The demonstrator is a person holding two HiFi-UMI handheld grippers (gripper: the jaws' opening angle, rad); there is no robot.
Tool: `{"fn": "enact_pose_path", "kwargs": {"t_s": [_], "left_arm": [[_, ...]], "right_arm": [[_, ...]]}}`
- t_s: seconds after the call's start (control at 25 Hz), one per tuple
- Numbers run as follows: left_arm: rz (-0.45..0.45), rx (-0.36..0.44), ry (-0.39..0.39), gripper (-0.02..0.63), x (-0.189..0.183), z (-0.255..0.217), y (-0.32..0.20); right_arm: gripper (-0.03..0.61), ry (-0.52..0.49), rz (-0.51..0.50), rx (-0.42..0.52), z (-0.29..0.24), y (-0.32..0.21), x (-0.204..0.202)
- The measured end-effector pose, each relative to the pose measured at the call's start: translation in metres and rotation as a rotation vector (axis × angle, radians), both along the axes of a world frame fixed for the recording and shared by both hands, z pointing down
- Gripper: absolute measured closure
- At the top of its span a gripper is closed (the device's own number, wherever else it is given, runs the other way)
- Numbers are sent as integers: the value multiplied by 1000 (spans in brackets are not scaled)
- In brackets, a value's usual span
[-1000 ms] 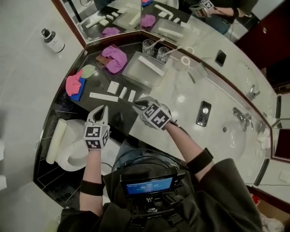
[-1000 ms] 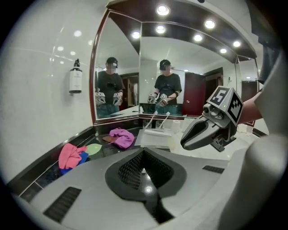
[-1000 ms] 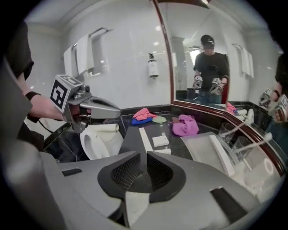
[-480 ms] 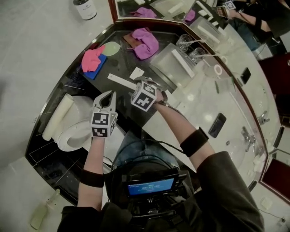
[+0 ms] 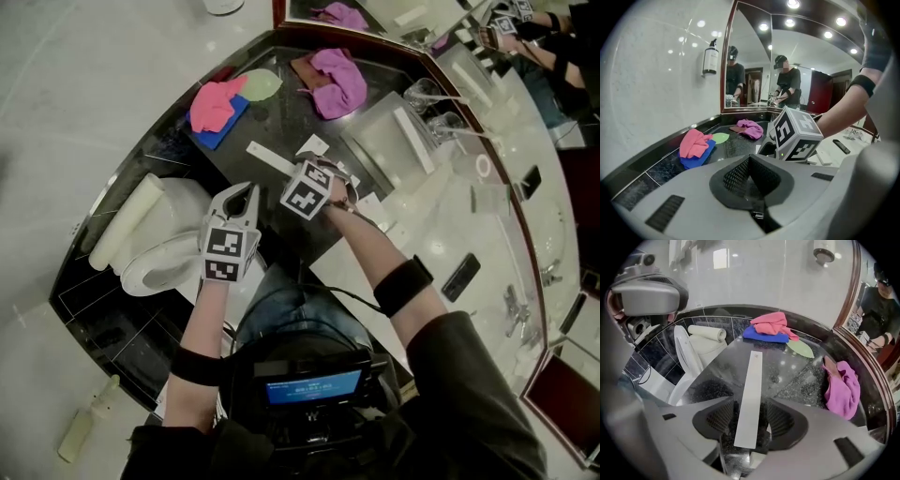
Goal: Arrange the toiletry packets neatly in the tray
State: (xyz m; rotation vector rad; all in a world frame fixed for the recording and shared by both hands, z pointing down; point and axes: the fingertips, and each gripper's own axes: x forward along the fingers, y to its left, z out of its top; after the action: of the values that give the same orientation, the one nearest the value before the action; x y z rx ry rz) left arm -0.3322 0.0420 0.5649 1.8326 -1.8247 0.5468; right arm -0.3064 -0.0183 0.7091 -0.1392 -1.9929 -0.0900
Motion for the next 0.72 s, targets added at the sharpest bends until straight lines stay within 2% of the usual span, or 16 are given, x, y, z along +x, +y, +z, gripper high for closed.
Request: {"fn": "enact_pose_path", "kwargs": {"t_s": [0.08, 0.16, 0.24, 0.72], "left_arm": [[-6, -5, 2, 612, -2, 1, 1], [-10, -10, 1, 612, -4, 3, 2], [-13, -13, 1, 612, -5, 4, 2], [-18, -10, -9, 612, -2, 0, 4]], "right_arm": [[369, 18, -2, -17, 7, 1, 0], [377, 30, 3, -48, 11, 5, 0], [426, 11, 4, -49, 7, 4, -4], [434, -119, 74, -78, -29, 3, 3]]}}
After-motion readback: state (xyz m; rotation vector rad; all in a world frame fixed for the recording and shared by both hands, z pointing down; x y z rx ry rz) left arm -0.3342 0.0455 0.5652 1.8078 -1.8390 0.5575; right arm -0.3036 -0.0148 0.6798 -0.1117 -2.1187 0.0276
